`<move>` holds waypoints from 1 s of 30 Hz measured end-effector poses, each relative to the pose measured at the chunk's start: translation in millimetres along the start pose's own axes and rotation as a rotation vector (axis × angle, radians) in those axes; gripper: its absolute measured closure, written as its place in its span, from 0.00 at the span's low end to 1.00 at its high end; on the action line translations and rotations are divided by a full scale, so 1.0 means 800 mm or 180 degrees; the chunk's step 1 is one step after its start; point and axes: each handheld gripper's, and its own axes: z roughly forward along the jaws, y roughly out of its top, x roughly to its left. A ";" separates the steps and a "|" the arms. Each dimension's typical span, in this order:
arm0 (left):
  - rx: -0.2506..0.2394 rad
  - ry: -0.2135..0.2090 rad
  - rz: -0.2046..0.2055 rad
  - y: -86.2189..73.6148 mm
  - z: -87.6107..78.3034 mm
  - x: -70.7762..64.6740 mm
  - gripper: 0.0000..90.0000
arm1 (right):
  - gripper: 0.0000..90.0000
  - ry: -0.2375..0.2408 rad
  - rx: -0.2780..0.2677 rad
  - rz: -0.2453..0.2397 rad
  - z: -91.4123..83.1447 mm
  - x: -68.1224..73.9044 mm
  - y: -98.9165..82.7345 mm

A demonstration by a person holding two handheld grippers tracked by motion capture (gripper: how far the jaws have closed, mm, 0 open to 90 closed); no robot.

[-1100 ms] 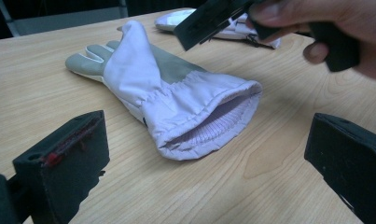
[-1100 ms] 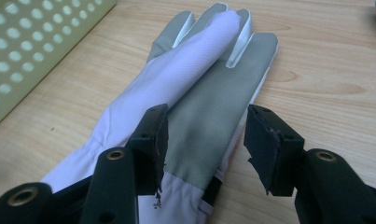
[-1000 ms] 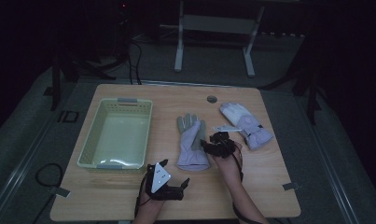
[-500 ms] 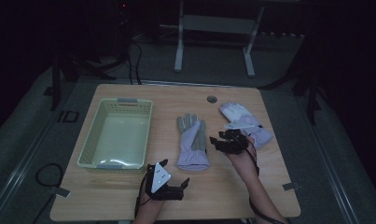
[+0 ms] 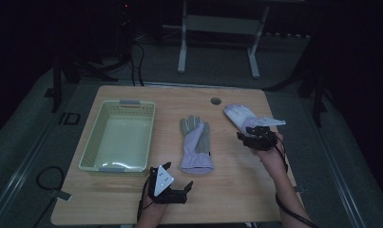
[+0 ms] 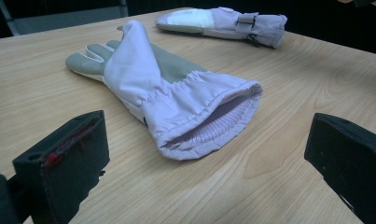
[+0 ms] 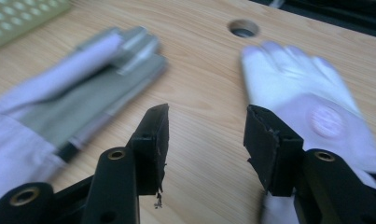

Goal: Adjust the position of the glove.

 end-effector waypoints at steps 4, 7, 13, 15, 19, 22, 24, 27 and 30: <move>0.0001 -0.0002 -0.0010 0.000 0.000 0.000 0.00 | 0.58 -0.0084 0.0034 0.0044 -0.002 -0.026 -0.007; 0.0003 -0.0004 -0.0008 0.000 0.000 0.000 0.00 | 0.59 -0.0186 0.0070 0.0034 -0.002 -0.042 -0.008; 0.0003 0.0000 -0.0009 0.000 0.000 0.000 0.00 | 0.58 -0.0266 0.0066 0.0139 -0.001 -0.071 -0.005; 0.0001 0.0000 -0.0011 0.000 0.000 0.000 0.00 | 0.58 -0.0291 0.0075 0.0143 0.001 -0.075 -0.004; 0.0004 0.0003 -0.0011 0.000 0.000 0.000 0.00 | 0.58 -0.0294 0.0097 0.0194 0.005 -0.085 -0.001; 0.0006 0.0000 -0.0021 0.000 0.000 0.001 0.00 | 0.58 -0.0252 0.0130 0.0206 0.019 -0.094 0.005; 0.0003 0.0002 -0.0019 0.000 0.000 0.001 0.00 | 0.58 -0.0253 0.0169 0.0235 0.027 -0.098 0.005; 0.0009 0.0012 -0.0008 0.000 0.000 0.000 0.00 | 0.57 -0.0297 0.0218 0.0246 0.040 -0.101 0.005; 0.0008 0.0009 -0.0008 0.000 0.000 0.000 0.00 | 0.56 -0.0388 0.0323 0.0238 0.055 -0.102 0.004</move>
